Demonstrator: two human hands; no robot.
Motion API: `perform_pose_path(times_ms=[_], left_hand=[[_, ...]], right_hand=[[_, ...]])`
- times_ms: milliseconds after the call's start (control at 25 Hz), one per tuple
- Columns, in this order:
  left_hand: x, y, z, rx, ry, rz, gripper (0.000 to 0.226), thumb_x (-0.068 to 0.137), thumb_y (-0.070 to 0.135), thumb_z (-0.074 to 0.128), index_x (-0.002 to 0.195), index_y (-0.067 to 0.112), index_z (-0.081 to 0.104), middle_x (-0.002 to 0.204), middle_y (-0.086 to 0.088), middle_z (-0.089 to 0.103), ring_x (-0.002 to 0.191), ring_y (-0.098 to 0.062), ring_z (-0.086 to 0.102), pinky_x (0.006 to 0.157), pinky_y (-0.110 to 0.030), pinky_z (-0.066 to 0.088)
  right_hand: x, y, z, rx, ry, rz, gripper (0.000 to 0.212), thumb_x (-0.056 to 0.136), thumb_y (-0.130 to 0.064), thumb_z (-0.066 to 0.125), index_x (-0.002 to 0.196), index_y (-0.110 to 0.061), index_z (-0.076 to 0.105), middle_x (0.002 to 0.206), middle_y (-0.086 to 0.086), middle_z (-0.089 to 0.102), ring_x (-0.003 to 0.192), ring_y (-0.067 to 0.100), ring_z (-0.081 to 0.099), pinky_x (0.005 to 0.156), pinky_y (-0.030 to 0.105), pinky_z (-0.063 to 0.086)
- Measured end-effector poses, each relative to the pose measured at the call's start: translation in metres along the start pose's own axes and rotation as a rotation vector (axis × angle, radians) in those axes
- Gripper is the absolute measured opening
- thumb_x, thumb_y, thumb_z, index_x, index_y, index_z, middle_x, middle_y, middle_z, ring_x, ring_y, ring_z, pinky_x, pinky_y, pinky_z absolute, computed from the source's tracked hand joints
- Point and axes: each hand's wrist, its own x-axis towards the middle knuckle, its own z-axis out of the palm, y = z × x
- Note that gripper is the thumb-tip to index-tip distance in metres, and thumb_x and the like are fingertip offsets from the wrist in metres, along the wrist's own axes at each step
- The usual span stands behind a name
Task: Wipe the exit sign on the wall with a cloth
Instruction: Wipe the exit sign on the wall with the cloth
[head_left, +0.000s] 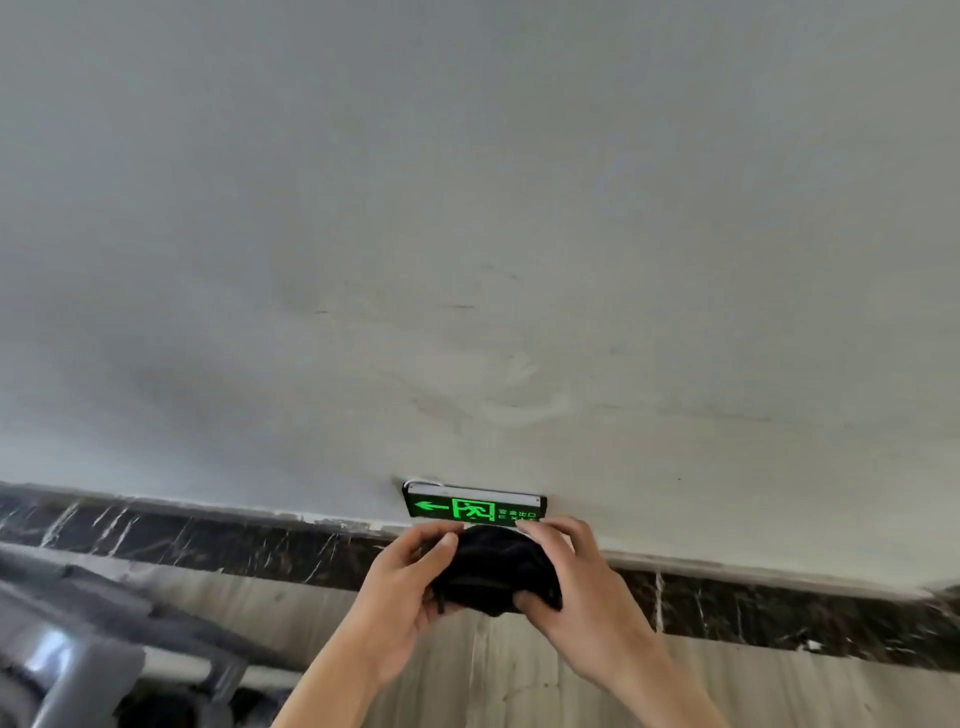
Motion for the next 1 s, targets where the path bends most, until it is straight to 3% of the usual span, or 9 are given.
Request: perform_pose_path(times_ms=[120, 200, 320, 520, 680, 840, 1000], left_hand=[[0.023, -0.02, -0.002, 0.005, 0.007, -0.028, 0.017, 0.098, 0.007, 0.059, 0.106, 0.008, 0.074, 0.101, -0.015, 0.077, 0.086, -0.024, 0.074, 0.07, -0.039, 0.061], [0.041, -0.033, -0.008, 0.018, 0.014, -0.036, 0.017, 0.097, 0.006, 0.06, 0.104, 0.011, 0.075, 0.099, -0.013, 0.078, 0.085, -0.023, 0.075, 0.067, -0.037, 0.061], [0.082, -0.057, -0.027, 0.01, 0.03, -0.04, 0.017, 0.096, 0.003, 0.06, 0.105, 0.007, 0.074, 0.1, -0.017, 0.078, 0.086, -0.027, 0.075, 0.068, -0.041, 0.062], [0.158, -0.117, -0.059, -0.077, 0.024, -0.001, 0.021, 0.087, 0.002, 0.062, 0.106, 0.002, 0.072, 0.1, -0.018, 0.078, 0.086, -0.026, 0.077, 0.065, -0.029, 0.062], [0.229, -0.172, -0.077, -0.137, 0.054, 0.056, 0.02, 0.077, 0.012, 0.07, 0.095, 0.008, 0.076, 0.092, -0.015, 0.079, 0.076, -0.023, 0.076, 0.06, -0.028, 0.061], [0.282, -0.228, -0.086, -0.104, 0.022, 0.12, 0.021, 0.073, 0.02, 0.074, 0.093, 0.015, 0.079, 0.097, -0.015, 0.078, 0.083, -0.027, 0.076, 0.064, -0.03, 0.061], [0.314, -0.279, -0.086, -0.077, 0.028, 0.198, 0.025, 0.076, 0.016, 0.074, 0.1, 0.011, 0.076, 0.098, -0.014, 0.077, 0.089, -0.027, 0.076, 0.068, -0.028, 0.062]], right_hand=[[0.008, 0.018, 0.017, 0.003, -0.064, 0.027, 0.072, 0.078, -0.042, 0.066, 0.134, -0.053, 0.022, 0.134, -0.024, 0.03, 0.102, 0.012, 0.06, 0.083, 0.023, 0.049], [0.016, 0.03, 0.033, -0.018, -0.035, 0.038, 0.065, 0.082, -0.041, 0.062, 0.136, -0.051, 0.027, 0.133, -0.023, 0.043, 0.105, 0.011, 0.061, 0.084, 0.026, 0.05], [0.039, 0.057, 0.063, -0.059, 0.059, 0.071, 0.047, 0.088, -0.036, 0.059, 0.13, -0.047, 0.043, 0.124, -0.02, 0.058, 0.102, 0.007, 0.062, 0.079, 0.02, 0.048], [0.092, 0.109, 0.132, -0.011, 0.194, 0.165, 0.043, 0.085, -0.019, 0.062, 0.123, -0.038, 0.057, 0.117, -0.02, 0.065, 0.104, 0.001, 0.056, 0.075, 0.002, 0.033], [0.138, 0.159, 0.2, 0.067, 0.279, 0.222, 0.039, 0.084, -0.017, 0.061, 0.118, -0.038, 0.061, 0.112, -0.019, 0.067, 0.101, 0.003, 0.059, 0.082, 0.018, 0.042], [0.167, 0.21, 0.254, 0.336, 0.353, 0.333, 0.034, 0.082, -0.02, 0.059, 0.107, -0.044, 0.064, 0.098, -0.024, 0.07, 0.094, -0.004, 0.061, 0.08, 0.017, 0.047], [0.176, 0.252, 0.296, 1.015, 0.185, 0.397, 0.023, 0.092, -0.021, 0.054, 0.107, -0.03, 0.07, 0.106, -0.001, 0.072, 0.102, 0.016, 0.066, 0.087, 0.04, 0.056]])
